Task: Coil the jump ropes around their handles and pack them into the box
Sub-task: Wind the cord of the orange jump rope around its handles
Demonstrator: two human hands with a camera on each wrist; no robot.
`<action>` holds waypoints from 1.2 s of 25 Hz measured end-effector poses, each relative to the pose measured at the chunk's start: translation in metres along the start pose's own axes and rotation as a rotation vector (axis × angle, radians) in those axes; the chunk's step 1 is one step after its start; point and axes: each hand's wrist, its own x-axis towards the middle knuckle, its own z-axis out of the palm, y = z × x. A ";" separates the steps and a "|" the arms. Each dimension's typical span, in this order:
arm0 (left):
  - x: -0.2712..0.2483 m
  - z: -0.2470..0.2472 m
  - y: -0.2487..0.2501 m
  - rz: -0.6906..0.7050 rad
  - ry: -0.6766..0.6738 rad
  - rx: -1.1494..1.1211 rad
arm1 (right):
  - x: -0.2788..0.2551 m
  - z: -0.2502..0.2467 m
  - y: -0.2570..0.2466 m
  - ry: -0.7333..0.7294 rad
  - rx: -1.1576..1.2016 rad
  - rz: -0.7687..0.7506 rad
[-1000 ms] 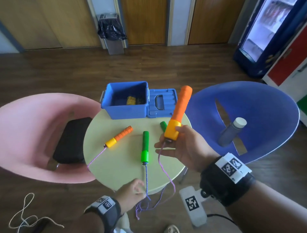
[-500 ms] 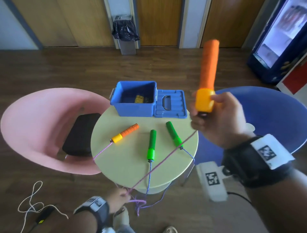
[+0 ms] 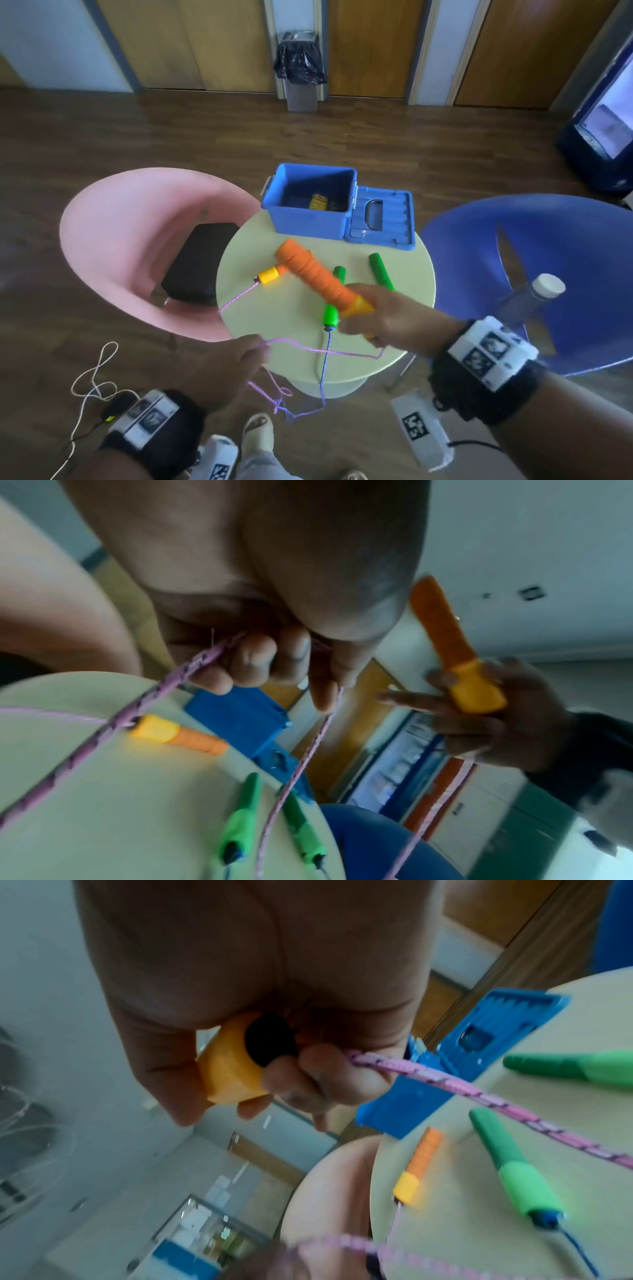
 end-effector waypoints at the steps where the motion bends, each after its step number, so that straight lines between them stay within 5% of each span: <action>1: 0.005 0.000 0.021 0.066 -0.034 0.022 | 0.011 0.013 -0.004 -0.086 -0.037 -0.001; 6: 0.018 -0.011 0.034 0.142 0.021 -0.038 | 0.034 0.041 -0.011 -0.295 -0.112 0.037; 10: 0.004 0.002 -0.013 -0.025 0.047 -0.068 | 0.027 0.019 -0.022 -0.114 0.201 -0.071; 14: -0.021 0.025 -0.079 -0.429 0.038 -0.204 | 0.012 -0.020 -0.043 0.170 0.811 -0.290; 17: -0.026 0.031 -0.091 -0.540 0.132 -0.265 | 0.002 -0.031 -0.049 0.241 0.938 -0.374; 22: -0.005 0.007 -0.010 -0.182 0.189 -0.306 | 0.022 0.001 -0.029 0.102 0.507 -0.162; 30: 0.006 -0.048 0.086 0.136 0.282 -0.386 | 0.045 0.053 -0.026 -0.134 0.308 -0.032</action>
